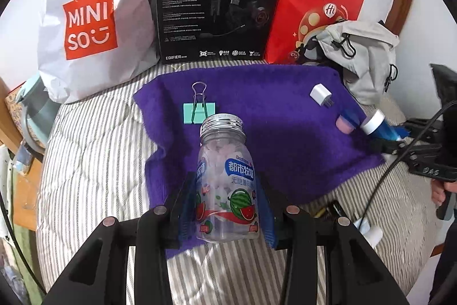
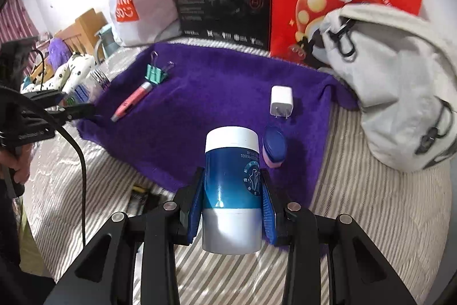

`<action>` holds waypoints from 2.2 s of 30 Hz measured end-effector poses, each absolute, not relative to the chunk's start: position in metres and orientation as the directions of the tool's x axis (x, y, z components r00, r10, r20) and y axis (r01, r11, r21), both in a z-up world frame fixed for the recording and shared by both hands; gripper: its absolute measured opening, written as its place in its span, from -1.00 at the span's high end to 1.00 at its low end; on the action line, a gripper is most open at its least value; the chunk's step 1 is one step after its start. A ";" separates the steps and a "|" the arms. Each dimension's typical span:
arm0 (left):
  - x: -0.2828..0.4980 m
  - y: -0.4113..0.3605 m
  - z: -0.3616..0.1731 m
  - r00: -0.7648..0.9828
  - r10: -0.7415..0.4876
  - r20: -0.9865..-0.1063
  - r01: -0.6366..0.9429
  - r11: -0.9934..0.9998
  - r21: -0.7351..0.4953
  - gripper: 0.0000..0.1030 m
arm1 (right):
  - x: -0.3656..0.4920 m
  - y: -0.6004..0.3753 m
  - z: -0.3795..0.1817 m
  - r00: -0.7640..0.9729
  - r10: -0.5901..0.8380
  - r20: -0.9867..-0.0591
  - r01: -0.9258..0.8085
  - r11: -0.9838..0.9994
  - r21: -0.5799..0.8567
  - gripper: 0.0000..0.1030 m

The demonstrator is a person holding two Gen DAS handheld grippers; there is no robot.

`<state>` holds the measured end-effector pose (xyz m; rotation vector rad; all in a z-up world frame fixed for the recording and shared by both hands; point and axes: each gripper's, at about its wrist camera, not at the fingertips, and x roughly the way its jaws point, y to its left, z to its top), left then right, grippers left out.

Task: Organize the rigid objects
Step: 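Carry jar onto towel with left tool while right tool carries cylinder there, then open both tools to release the jar and cylinder on the towel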

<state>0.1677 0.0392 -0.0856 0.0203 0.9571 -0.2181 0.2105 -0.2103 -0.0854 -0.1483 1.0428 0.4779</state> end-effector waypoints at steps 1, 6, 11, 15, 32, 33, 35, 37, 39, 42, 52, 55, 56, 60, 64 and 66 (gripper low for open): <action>0.172 0.039 -0.087 0.554 -0.178 -0.813 0.193 0.978 -0.083 0.26 | 0.216 -0.209 -0.092 0.401 0.295 -0.867 -0.445 0.890 0.098 0.30; 0.183 0.039 -0.092 0.544 -0.188 -0.818 0.192 0.977 -0.097 0.25 | 0.234 -0.205 -0.108 0.377 0.290 -0.880 -0.441 0.892 0.105 0.30; 0.190 0.041 -0.098 0.533 -0.196 -0.823 0.191 0.976 -0.109 0.25 | 0.244 -0.197 -0.113 0.371 0.281 -0.885 -0.458 0.884 0.089 0.30; 0.196 0.042 -0.101 0.525 -0.208 -0.825 0.185 0.974 -0.129 0.25 | 0.251 -0.193 -0.116 0.379 0.275 -0.883 -0.461 0.884 0.078 0.30; 0.217 0.023 -0.123 0.473 -0.204 -0.857 0.216 0.970 -0.112 0.25 | 0.249 -0.184 -0.127 0.336 0.228 -0.914 -0.509 0.861 0.027 0.22; 0.220 0.020 -0.126 0.468 -0.199 -0.861 0.220 0.970 -0.105 0.25 | 0.247 -0.187 -0.126 0.333 0.232 -0.914 -0.504 0.863 0.036 0.22; 0.223 0.015 -0.126 0.478 -0.175 -0.861 0.226 0.971 -0.072 0.25 | 0.244 -0.190 -0.123 0.338 0.238 -0.911 -0.498 0.866 0.042 0.22; 0.225 0.009 -0.127 0.477 -0.158 -0.865 0.236 0.971 -0.047 0.25 | 0.240 -0.194 -0.118 0.346 0.231 -0.909 -0.485 0.874 0.038 0.21; 0.227 0.004 -0.128 0.479 -0.139 -0.867 0.244 0.970 -0.020 0.25 | 0.234 -0.199 -0.110 0.364 0.235 -0.901 -0.470 0.882 0.041 0.21; 0.228 -0.006 -0.130 0.481 -0.111 -0.870 0.270 0.963 0.027 0.25 | 0.226 -0.206 -0.098 0.392 0.247 -0.887 -0.450 0.892 0.049 0.19; 0.231 -0.016 -0.141 0.459 -0.077 -0.885 0.284 0.957 0.064 0.15 | 0.192 -0.230 -0.066 0.451 0.290 -0.844 -0.397 0.912 0.102 0.05; 0.228 -0.011 -0.142 0.454 -0.057 -0.889 0.257 0.964 0.069 -0.18 | 0.184 -0.235 -0.067 0.454 0.293 -0.842 -0.384 0.917 0.112 0.04; 0.227 -0.009 -0.143 0.447 -0.056 -0.893 0.250 0.966 0.064 -0.22 | 0.182 -0.237 -0.069 0.451 0.292 -0.843 -0.378 0.918 0.116 0.04; 0.219 -0.006 -0.143 0.423 -0.078 -0.903 0.252 0.967 0.035 -0.24 | 0.173 -0.245 -0.076 0.433 0.289 -0.854 -0.360 0.924 0.131 0.04; 0.205 -0.010 -0.133 0.441 -0.035 -0.897 0.231 0.970 0.076 -0.24 | 0.163 -0.251 -0.079 0.428 0.292 -0.855 -0.347 0.927 0.143 0.04; 0.193 -0.013 -0.121 0.461 -0.046 -0.886 0.226 0.972 0.067 -0.24 | 0.156 -0.254 -0.076 0.434 0.295 -0.851 -0.341 0.928 0.148 0.04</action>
